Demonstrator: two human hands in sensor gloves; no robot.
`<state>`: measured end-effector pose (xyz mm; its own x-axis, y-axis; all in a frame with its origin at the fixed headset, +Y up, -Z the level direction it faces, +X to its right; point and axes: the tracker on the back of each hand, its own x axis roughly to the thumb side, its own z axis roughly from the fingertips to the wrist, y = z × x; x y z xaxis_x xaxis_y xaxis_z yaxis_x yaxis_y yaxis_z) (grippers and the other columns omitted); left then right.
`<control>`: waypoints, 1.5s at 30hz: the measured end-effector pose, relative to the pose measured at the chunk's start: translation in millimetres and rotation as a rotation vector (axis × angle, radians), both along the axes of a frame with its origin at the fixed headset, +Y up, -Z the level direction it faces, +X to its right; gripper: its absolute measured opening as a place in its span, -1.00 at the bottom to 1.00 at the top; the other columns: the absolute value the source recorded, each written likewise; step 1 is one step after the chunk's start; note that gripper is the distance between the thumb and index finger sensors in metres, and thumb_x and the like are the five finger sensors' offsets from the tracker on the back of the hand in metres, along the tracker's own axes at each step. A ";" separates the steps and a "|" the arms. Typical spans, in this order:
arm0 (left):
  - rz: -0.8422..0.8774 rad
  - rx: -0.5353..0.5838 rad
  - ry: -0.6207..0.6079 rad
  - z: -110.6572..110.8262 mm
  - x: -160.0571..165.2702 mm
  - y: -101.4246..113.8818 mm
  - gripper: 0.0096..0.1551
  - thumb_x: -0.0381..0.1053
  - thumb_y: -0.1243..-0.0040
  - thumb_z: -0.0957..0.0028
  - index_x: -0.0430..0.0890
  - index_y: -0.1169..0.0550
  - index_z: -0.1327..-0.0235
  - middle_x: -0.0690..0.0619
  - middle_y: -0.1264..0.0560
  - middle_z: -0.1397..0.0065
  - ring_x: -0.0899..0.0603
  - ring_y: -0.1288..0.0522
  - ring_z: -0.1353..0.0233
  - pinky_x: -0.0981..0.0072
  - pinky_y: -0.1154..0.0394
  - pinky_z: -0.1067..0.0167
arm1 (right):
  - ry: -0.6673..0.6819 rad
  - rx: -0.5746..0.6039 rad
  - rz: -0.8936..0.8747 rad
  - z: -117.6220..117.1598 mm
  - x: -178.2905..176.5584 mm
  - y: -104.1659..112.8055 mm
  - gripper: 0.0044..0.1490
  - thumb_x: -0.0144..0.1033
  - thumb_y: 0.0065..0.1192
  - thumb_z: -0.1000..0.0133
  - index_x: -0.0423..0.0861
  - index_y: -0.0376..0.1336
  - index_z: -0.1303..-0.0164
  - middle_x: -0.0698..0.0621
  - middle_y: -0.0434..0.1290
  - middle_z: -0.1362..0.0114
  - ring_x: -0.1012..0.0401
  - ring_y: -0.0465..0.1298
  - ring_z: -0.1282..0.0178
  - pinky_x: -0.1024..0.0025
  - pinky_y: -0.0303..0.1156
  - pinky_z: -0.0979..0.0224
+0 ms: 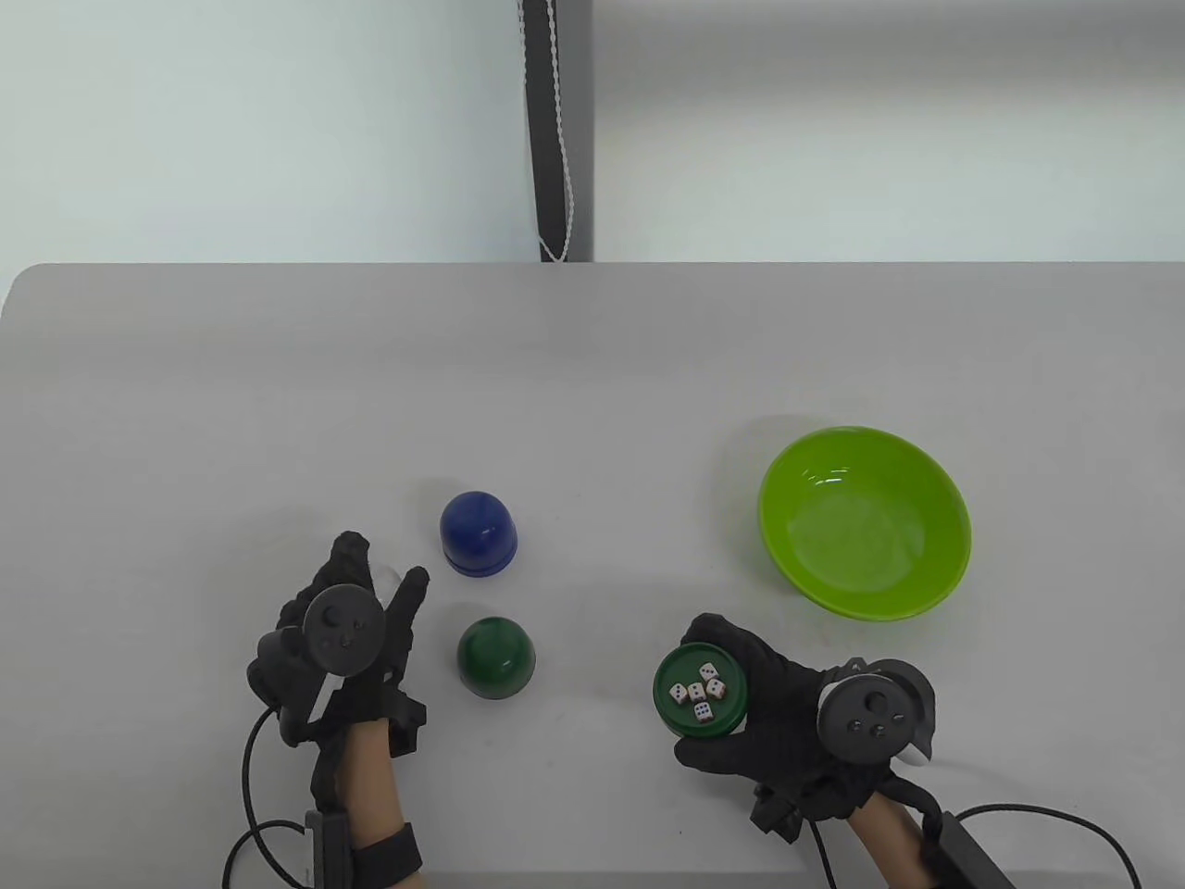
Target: Pour dice into bowl
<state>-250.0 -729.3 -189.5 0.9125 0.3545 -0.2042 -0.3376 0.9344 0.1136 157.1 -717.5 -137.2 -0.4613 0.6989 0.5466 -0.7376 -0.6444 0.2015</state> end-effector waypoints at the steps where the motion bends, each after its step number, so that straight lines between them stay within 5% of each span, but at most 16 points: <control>1: 0.003 -0.014 -0.002 -1.4 0.0 -3.2 0.02 0.27 -0.12 -0.15 -0.37 -0.17 -0.60 -0.38 -0.39 -0.49 -0.50 -0.43 -0.38 -0.64 -0.16 -0.28 | 0.002 -0.001 0.001 0.0 -0.2 -0.1 0.49 0.37 0.52 0.17 -0.45 0.00 -0.59 -0.37 0.39 -0.48 -0.14 0.59 -0.30 -0.23 0.47 -0.25; 13: 0.040 -0.219 0.026 -14.0 4.6 -22.2 -0.01 0.22 -0.02 -0.24 -0.35 0.00 -0.65 -0.39 -0.24 -0.58 -0.50 -0.26 -0.50 -0.61 -0.03 -0.38 | 0.027 -0.004 0.018 1.1 -4.0 -1.0 0.49 0.37 0.52 0.17 -0.45 0.00 -0.59 -0.37 0.39 -0.48 -0.14 0.59 -0.30 -0.23 0.47 -0.25; 30: 0.006 -0.227 0.019 -12.9 10.6 -21.4 -0.06 0.13 -0.12 -0.26 -0.36 -0.07 -0.65 -0.43 -0.23 -0.62 -0.52 -0.25 -0.54 -0.63 -0.07 -0.34 | 0.034 -0.004 0.036 1.2 -5.6 -1.9 0.49 0.36 0.52 0.16 -0.45 -0.01 -0.59 -0.38 0.38 -0.49 -0.14 0.59 -0.30 -0.23 0.47 -0.25; 38: 0.074 0.080 0.012 4.0 8.0 10.6 -0.05 0.18 -0.08 -0.24 -0.38 -0.10 -0.63 -0.47 -0.24 -0.59 -0.58 -0.27 -0.50 -0.66 -0.09 -0.28 | 0.028 -0.004 0.036 1.0 -4.9 -1.8 0.49 0.36 0.52 0.16 -0.45 -0.01 -0.60 -0.38 0.38 -0.49 -0.14 0.58 -0.31 -0.23 0.47 -0.25; 45: 0.280 0.357 -0.280 27.2 48.4 59.3 -0.04 0.22 -0.07 -0.25 -0.37 -0.12 -0.65 -0.47 -0.25 -0.61 -0.58 -0.28 -0.51 -0.68 -0.08 -0.28 | 0.021 -0.005 0.036 0.6 -4.1 -1.7 0.49 0.35 0.52 0.16 -0.45 -0.02 -0.60 -0.38 0.37 -0.49 -0.15 0.58 -0.31 -0.23 0.47 -0.26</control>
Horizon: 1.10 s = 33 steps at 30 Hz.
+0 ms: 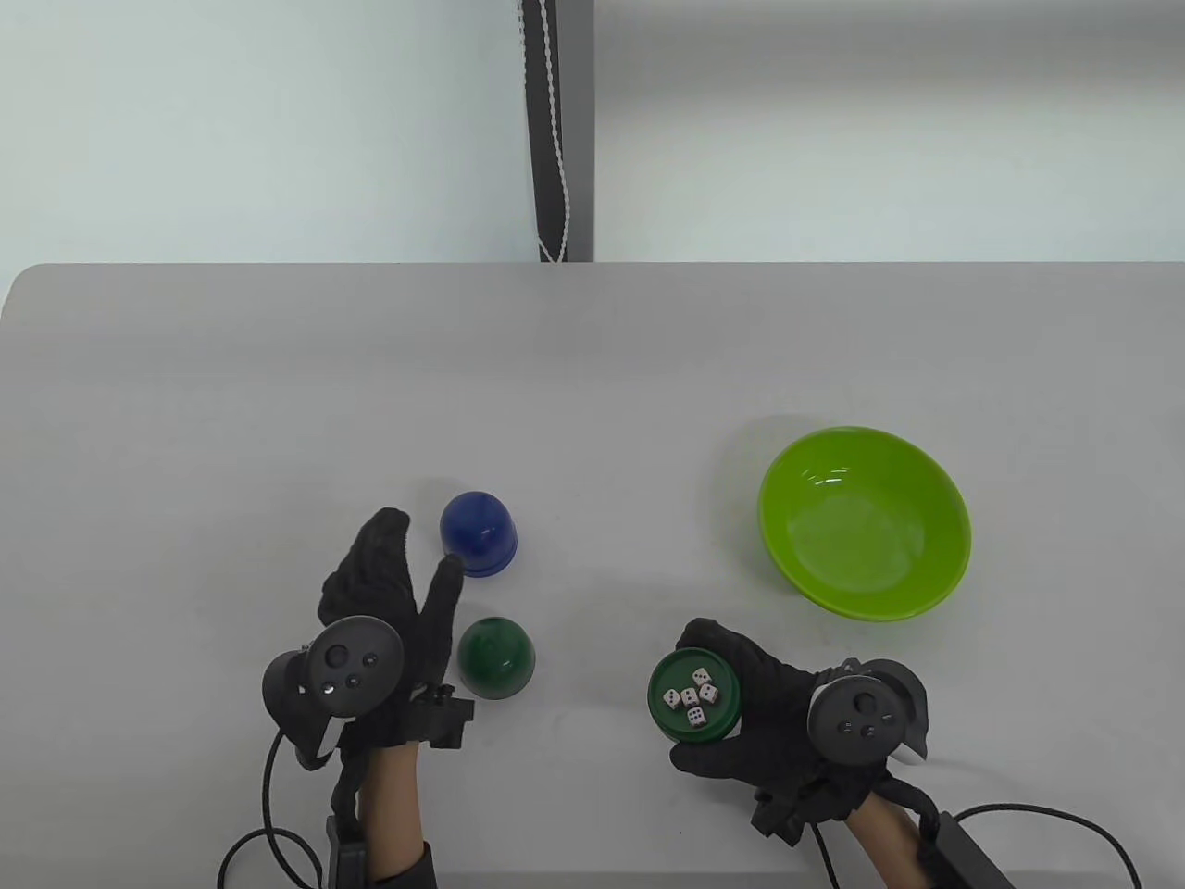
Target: Pour dice into bowl
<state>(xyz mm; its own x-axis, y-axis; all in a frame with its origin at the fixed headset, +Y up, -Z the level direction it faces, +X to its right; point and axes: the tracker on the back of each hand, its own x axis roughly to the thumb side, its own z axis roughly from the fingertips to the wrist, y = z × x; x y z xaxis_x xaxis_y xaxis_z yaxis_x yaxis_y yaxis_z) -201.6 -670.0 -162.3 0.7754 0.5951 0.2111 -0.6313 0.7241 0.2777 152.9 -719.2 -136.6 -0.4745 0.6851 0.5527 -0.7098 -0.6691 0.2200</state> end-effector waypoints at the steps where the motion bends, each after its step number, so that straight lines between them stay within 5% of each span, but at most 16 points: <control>1: 0.046 0.025 -0.088 4.4 11.7 6.2 -0.04 0.22 -0.06 -0.26 -0.36 -0.12 -0.66 -0.47 -0.25 -0.61 -0.58 -0.28 -0.52 -0.69 -0.07 -0.28 | -0.005 -0.002 -0.004 -0.3 0.8 0.1 0.49 0.35 0.52 0.16 -0.45 -0.02 -0.60 -0.38 0.37 -0.50 -0.15 0.58 -0.32 -0.23 0.47 -0.26; 4: 0.095 0.081 -0.295 18.8 44.5 11.9 -0.04 0.24 -0.05 -0.26 -0.35 -0.12 -0.66 -0.46 -0.26 -0.62 -0.56 -0.28 -0.53 -0.68 -0.07 -0.30 | -0.023 -0.004 -0.015 -1.2 4.7 1.2 0.49 0.35 0.51 0.15 -0.45 -0.03 -0.61 -0.38 0.36 -0.51 -0.15 0.57 -0.32 -0.23 0.46 -0.27; 8: 0.044 0.047 -0.493 33.5 83.2 -6.3 -0.02 0.26 -0.04 -0.25 -0.33 -0.09 -0.68 -0.44 -0.23 -0.64 -0.55 -0.26 -0.55 -0.68 -0.06 -0.31 | -0.054 -0.002 -0.045 -3.0 9.9 3.0 0.49 0.35 0.50 0.14 -0.44 -0.04 -0.61 -0.38 0.35 -0.52 -0.15 0.56 -0.33 -0.23 0.45 -0.27; 12: -0.001 -0.012 -0.578 34.3 110.5 -24.4 -0.02 0.26 -0.04 -0.25 -0.32 -0.07 -0.67 -0.44 -0.18 -0.65 -0.55 -0.21 -0.57 -0.69 -0.01 -0.30 | -0.078 0.018 -0.076 -3.0 14.1 4.5 0.49 0.35 0.51 0.15 -0.43 -0.04 -0.61 -0.37 0.35 -0.52 -0.15 0.56 -0.33 -0.23 0.46 -0.27; 27: 0.034 -0.069 -0.599 33.7 115.8 -33.5 0.01 0.27 -0.02 -0.25 -0.34 -0.04 -0.68 -0.45 -0.15 -0.66 -0.56 -0.19 -0.57 -0.70 0.00 -0.30 | -0.117 0.016 -0.154 -3.7 21.2 6.9 0.49 0.34 0.51 0.14 -0.41 -0.06 -0.62 -0.36 0.33 -0.53 -0.17 0.54 -0.35 -0.23 0.45 -0.28; 33: 0.040 -0.068 -0.611 34.4 117.1 -33.2 0.01 0.27 -0.03 -0.25 -0.34 -0.05 -0.68 -0.46 -0.15 -0.66 -0.57 -0.19 -0.57 -0.70 0.00 -0.29 | -0.324 0.097 -0.244 -6.6 54.1 33.4 0.49 0.33 0.52 0.13 -0.41 -0.07 -0.63 -0.37 0.31 -0.54 -0.19 0.52 -0.37 -0.24 0.44 -0.28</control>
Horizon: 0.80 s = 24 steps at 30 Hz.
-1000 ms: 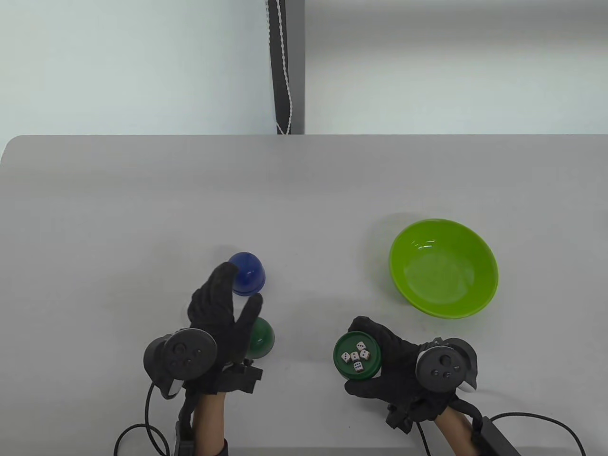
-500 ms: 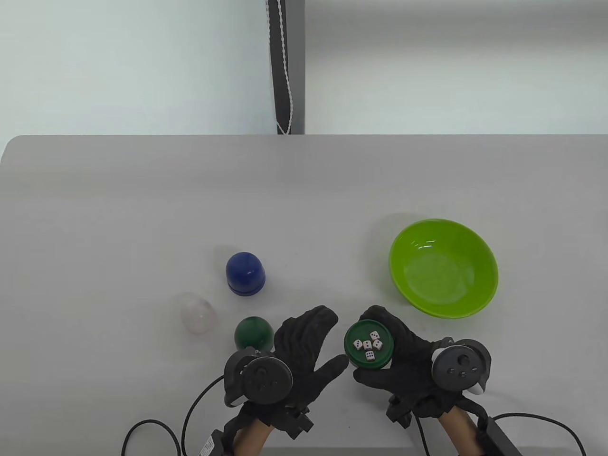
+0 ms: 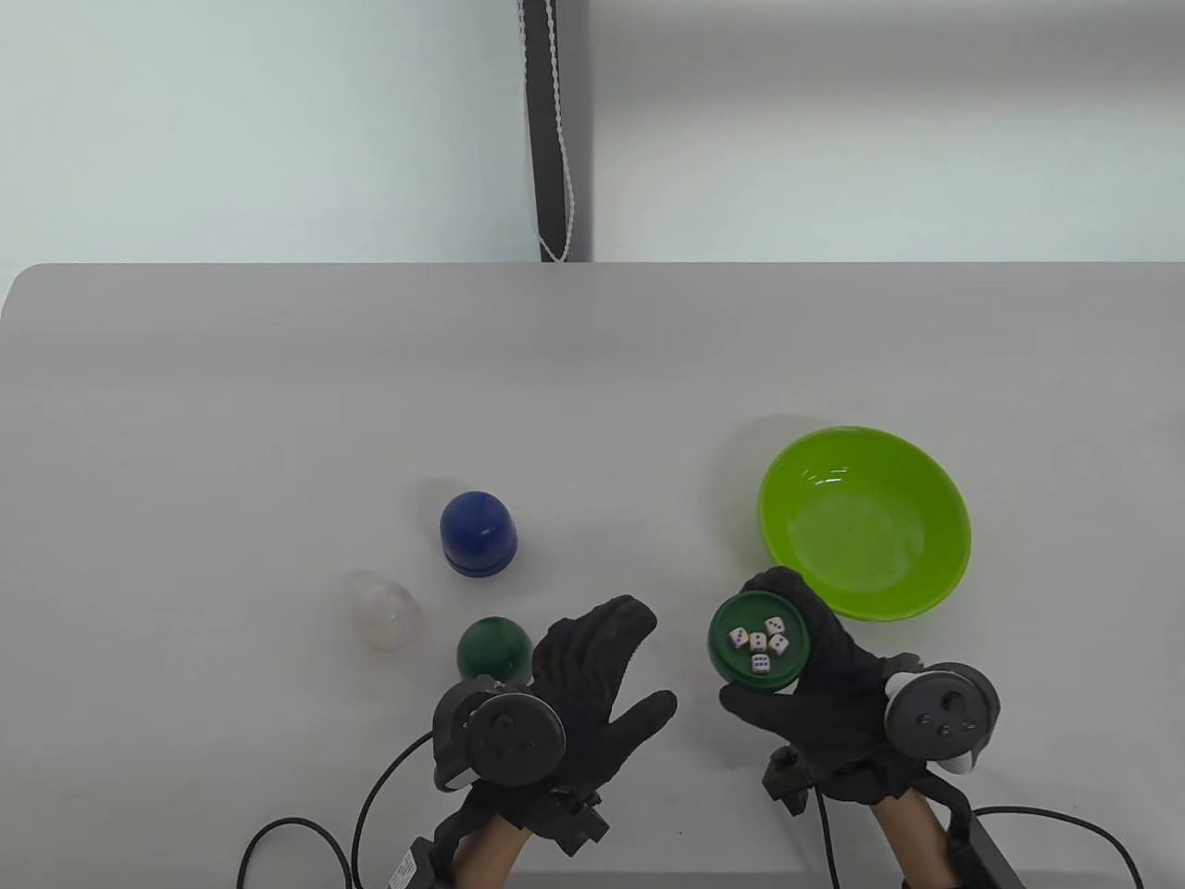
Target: Pour dice into bowl
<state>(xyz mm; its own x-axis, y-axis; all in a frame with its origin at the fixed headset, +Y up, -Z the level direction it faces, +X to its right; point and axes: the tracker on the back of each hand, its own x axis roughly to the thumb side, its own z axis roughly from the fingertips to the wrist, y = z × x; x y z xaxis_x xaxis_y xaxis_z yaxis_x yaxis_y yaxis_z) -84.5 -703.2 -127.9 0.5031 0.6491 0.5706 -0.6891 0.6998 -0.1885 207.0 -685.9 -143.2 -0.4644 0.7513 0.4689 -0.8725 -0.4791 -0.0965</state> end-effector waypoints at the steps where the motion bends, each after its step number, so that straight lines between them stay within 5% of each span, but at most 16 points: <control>1: -0.003 -0.001 -0.002 0.2 0.3 0.2 0.01 0.27 -0.02 -0.25 -0.34 -0.04 -0.68 -0.46 -0.15 -0.66 -0.56 -0.19 -0.57 -0.70 0.01 -0.29 | -0.030 -0.002 0.006 -1.3 5.8 3.0 0.48 0.31 0.53 0.12 -0.41 -0.08 -0.63 -0.38 0.30 -0.55 -0.21 0.50 -0.38 -0.25 0.43 -0.28; 8: 0.036 -0.017 -0.039 1.8 5.1 2.3 0.01 0.28 -0.02 -0.25 -0.34 -0.05 -0.68 -0.46 -0.15 -0.66 -0.57 -0.18 -0.58 -0.70 0.01 -0.30 | -0.437 -0.026 0.241 -26.2 64.3 18.2 0.48 0.28 0.54 0.10 -0.41 -0.10 -0.65 -0.38 0.26 -0.58 -0.27 0.42 -0.44 -0.30 0.35 -0.34; 16: -0.011 -0.024 -0.070 4.5 9.4 0.9 0.01 0.28 -0.01 -0.26 -0.33 -0.04 -0.69 -0.46 -0.13 -0.67 -0.57 -0.16 -0.58 -0.70 0.02 -0.30 | -0.531 -0.272 0.772 -68.7 74.7 8.2 0.48 0.23 0.58 0.10 -0.38 -0.11 -0.67 -0.38 0.24 -0.61 -0.30 0.38 -0.49 -0.34 0.30 -0.38; 24: -0.026 -0.027 -0.088 6.2 11.7 1.1 0.01 0.28 -0.01 -0.26 -0.33 -0.04 -0.69 -0.46 -0.13 -0.67 -0.57 -0.17 -0.58 -0.71 0.02 -0.30 | -0.533 -0.340 1.077 -86.6 60.4 3.6 0.48 0.17 0.62 0.12 -0.33 -0.14 -0.69 -0.34 0.21 -0.65 -0.31 0.33 -0.54 -0.36 0.25 -0.43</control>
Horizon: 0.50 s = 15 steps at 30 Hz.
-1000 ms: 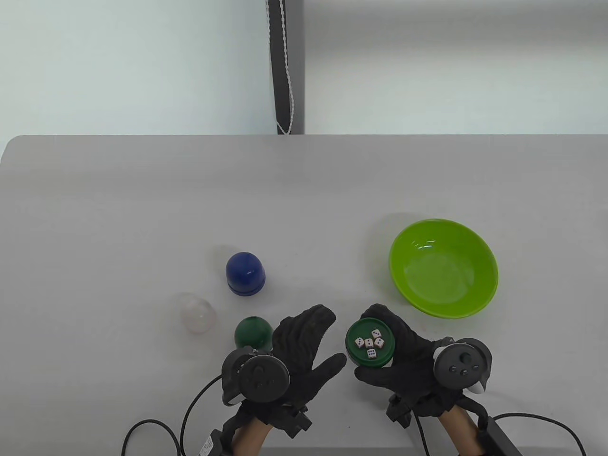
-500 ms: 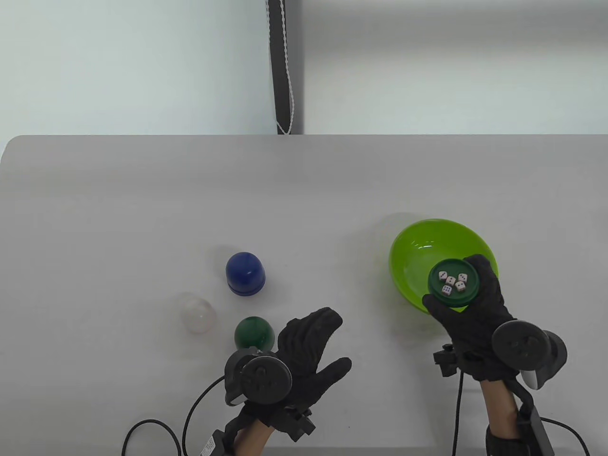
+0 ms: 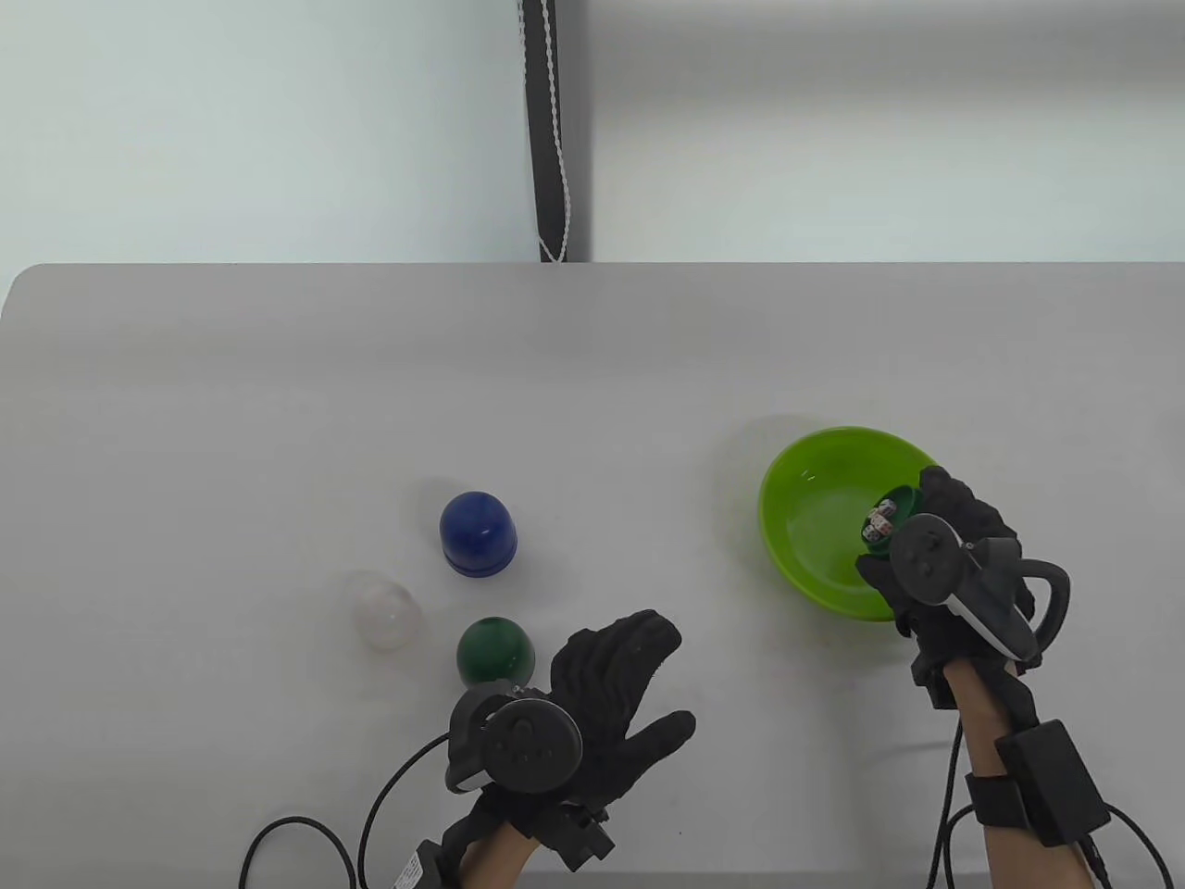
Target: Pour dice into bowl
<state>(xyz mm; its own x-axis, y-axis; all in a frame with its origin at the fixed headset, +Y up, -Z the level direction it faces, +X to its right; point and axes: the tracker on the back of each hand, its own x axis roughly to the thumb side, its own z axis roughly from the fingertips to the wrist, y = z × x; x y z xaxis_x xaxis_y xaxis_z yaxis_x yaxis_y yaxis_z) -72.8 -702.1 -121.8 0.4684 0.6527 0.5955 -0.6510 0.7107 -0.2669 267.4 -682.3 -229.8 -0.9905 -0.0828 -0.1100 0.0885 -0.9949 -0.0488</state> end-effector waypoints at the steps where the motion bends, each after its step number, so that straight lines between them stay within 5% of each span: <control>1: -0.007 -0.005 -0.006 -0.4 0.4 -0.1 0.01 0.28 -0.01 -0.26 -0.33 -0.04 -0.69 -0.46 -0.14 -0.67 -0.57 -0.17 -0.58 -0.71 0.02 -0.30 | 0.004 -0.013 0.052 -1.7 -3.5 -0.6 0.49 0.17 0.62 0.13 -0.32 -0.14 -0.69 -0.33 0.21 -0.65 -0.30 0.32 -0.55 -0.36 0.24 -0.44; 15: -0.003 -0.012 -0.036 1.1 2.6 2.1 0.00 0.27 0.00 -0.27 -0.33 -0.04 -0.69 -0.46 -0.13 -0.67 -0.57 -0.17 -0.58 -0.70 0.01 -0.30 | 0.018 -0.155 0.362 -21.5 -22.6 -21.1 0.48 0.13 0.63 0.16 -0.27 -0.15 -0.69 -0.28 0.19 -0.67 -0.27 0.31 -0.59 -0.37 0.21 -0.48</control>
<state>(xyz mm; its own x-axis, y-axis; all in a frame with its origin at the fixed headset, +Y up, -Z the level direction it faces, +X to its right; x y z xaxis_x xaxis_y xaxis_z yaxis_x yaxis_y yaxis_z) -70.2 -700.0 -120.7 0.4486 0.6586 0.6041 -0.6386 0.7091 -0.2989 244.8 -703.4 -251.3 -0.8959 -0.4411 -0.0521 0.4353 -0.8953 0.0945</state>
